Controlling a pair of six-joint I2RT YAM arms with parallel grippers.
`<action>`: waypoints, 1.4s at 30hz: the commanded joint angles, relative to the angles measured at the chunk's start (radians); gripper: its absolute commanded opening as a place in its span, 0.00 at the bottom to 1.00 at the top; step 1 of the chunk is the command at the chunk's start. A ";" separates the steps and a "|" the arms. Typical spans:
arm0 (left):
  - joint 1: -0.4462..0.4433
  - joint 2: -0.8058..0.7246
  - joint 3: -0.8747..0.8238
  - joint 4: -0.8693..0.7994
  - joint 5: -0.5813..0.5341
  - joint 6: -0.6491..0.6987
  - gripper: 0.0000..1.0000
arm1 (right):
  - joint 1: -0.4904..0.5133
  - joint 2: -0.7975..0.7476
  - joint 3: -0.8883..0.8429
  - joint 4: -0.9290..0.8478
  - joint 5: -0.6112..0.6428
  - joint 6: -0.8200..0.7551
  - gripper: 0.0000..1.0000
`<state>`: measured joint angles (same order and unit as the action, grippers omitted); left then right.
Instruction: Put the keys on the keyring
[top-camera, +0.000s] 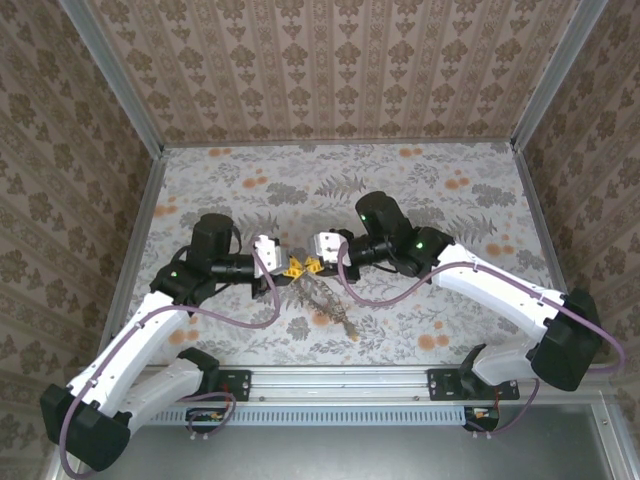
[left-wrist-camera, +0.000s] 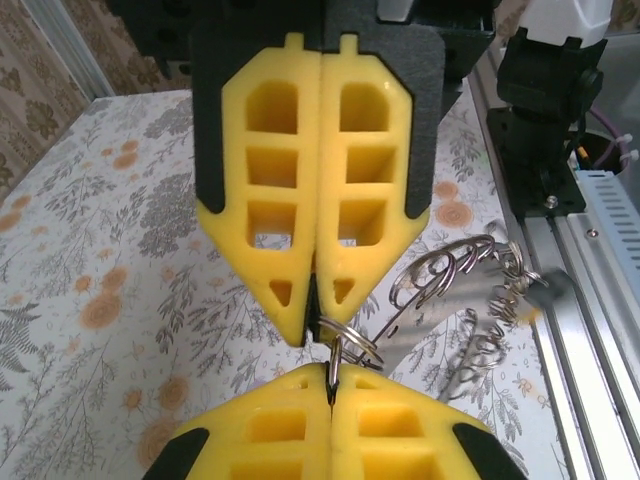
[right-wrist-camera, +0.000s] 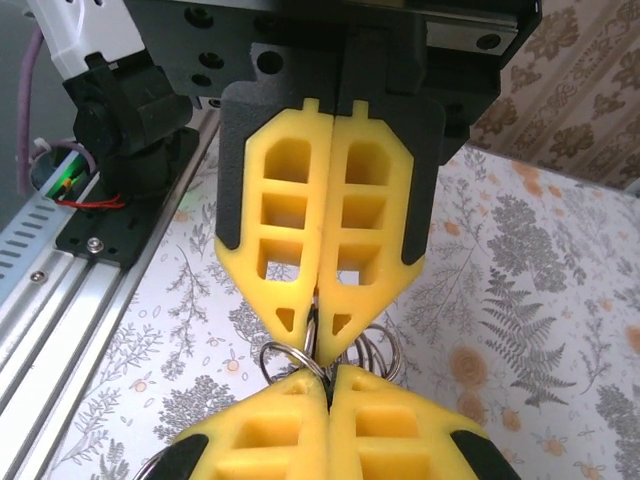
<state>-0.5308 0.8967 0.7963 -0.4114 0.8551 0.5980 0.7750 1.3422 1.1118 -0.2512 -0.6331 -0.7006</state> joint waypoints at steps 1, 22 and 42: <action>-0.011 -0.013 0.029 0.010 -0.035 -0.021 0.00 | 0.006 -0.059 -0.036 0.116 0.027 -0.039 0.00; 0.035 0.037 0.065 0.148 0.072 -0.259 0.00 | 0.006 -0.041 -0.075 0.102 0.074 -0.044 0.03; 0.044 0.069 0.109 0.117 0.032 -0.308 0.00 | 0.006 0.006 -0.075 0.135 0.081 0.018 0.15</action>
<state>-0.4946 0.9695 0.8581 -0.3141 0.8570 0.3161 0.7773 1.3308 1.0367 -0.1257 -0.5743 -0.7063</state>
